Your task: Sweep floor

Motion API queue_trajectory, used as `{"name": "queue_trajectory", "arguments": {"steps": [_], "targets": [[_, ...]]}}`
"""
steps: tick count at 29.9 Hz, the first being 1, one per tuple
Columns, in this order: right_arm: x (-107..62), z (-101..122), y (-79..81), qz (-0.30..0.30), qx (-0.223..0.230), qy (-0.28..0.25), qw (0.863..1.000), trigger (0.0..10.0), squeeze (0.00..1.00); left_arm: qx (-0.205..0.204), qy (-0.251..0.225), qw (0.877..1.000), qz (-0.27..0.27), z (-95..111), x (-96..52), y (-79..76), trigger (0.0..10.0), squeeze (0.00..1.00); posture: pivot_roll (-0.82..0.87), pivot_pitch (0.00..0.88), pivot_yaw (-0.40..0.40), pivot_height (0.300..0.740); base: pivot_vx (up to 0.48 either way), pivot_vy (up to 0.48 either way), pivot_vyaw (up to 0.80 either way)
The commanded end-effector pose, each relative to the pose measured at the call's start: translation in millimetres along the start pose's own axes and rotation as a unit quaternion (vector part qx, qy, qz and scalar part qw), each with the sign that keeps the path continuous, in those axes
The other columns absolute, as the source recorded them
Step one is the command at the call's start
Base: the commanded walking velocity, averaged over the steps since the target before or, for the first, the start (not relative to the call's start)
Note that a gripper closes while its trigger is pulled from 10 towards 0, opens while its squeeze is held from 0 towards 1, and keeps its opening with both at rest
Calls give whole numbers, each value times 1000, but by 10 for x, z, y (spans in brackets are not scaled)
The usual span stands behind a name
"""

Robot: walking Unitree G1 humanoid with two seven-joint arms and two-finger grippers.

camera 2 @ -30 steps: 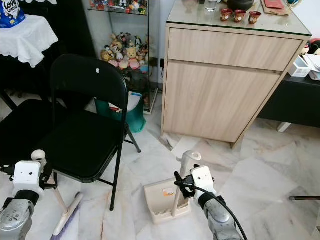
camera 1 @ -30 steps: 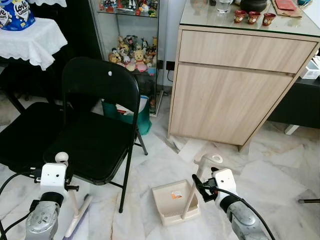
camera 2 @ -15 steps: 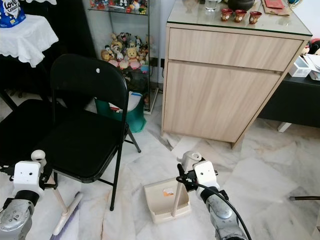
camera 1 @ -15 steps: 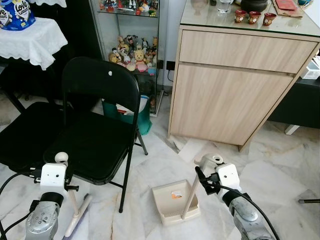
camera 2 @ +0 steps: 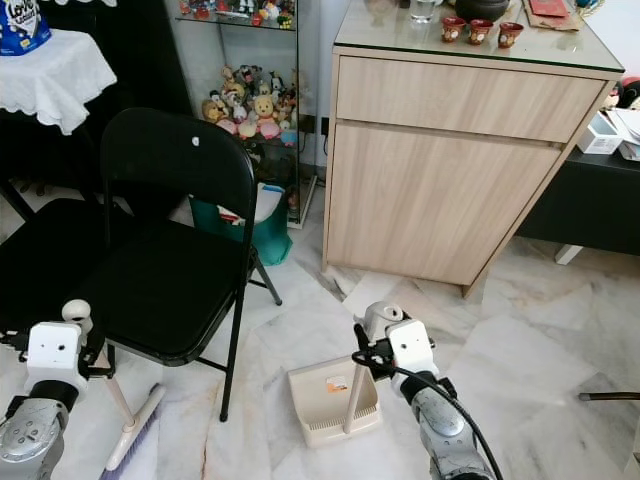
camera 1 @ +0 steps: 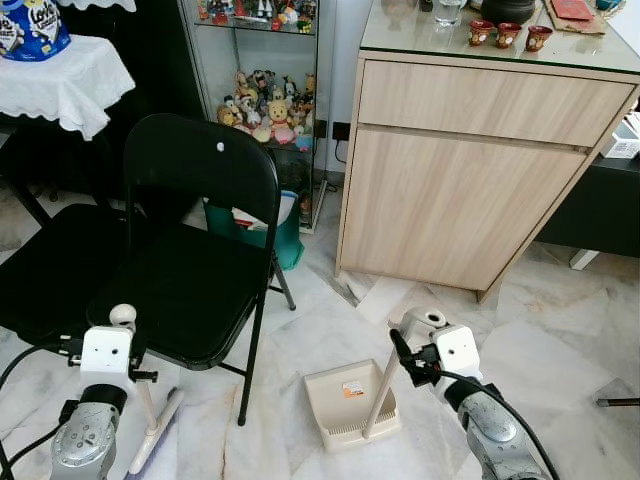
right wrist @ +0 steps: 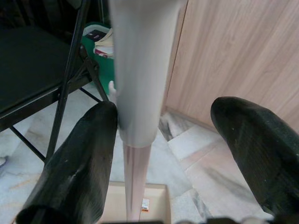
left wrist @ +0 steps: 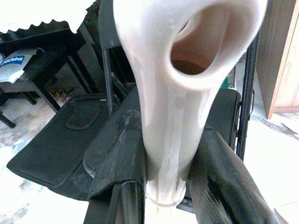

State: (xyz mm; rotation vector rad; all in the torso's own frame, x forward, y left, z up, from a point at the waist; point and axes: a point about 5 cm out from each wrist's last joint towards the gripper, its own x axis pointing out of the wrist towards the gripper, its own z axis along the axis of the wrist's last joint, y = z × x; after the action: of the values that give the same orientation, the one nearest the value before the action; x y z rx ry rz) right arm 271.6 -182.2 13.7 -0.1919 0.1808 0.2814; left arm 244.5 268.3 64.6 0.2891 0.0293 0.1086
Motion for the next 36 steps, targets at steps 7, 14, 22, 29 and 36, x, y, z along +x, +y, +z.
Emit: {"name": "queue_trajectory", "arguments": {"steps": [7,14,22,29,36], "targets": [[9,25,-15,-3,-9,-4,1000,0,0,15,-7,1000,9,29,17,63,10000,0,-3,107,-6,740,0,0,0],[10,17,-9,1,-10,-1,1000,0,0,17,-7,1000,10,26,16,67,10000,0,-4,107,-5,740,0,0,0],[13,31,-18,11,-8,-3,1000,0,0,17,-6,1000,10,24,19,68,10000,0,-6,106,-4,740,0,0,0],[-3,49,-92,21,-5,-5,1000,0,0,18,-5,1000,11,22,20,69,10000,0,-8,108,-3,740,0,0,0],[-47,51,-217,36,-4,0,999,0,0,20,-5,1000,12,23,21,73,10000,0,-8,108,-3,740,0,0,0]]}}
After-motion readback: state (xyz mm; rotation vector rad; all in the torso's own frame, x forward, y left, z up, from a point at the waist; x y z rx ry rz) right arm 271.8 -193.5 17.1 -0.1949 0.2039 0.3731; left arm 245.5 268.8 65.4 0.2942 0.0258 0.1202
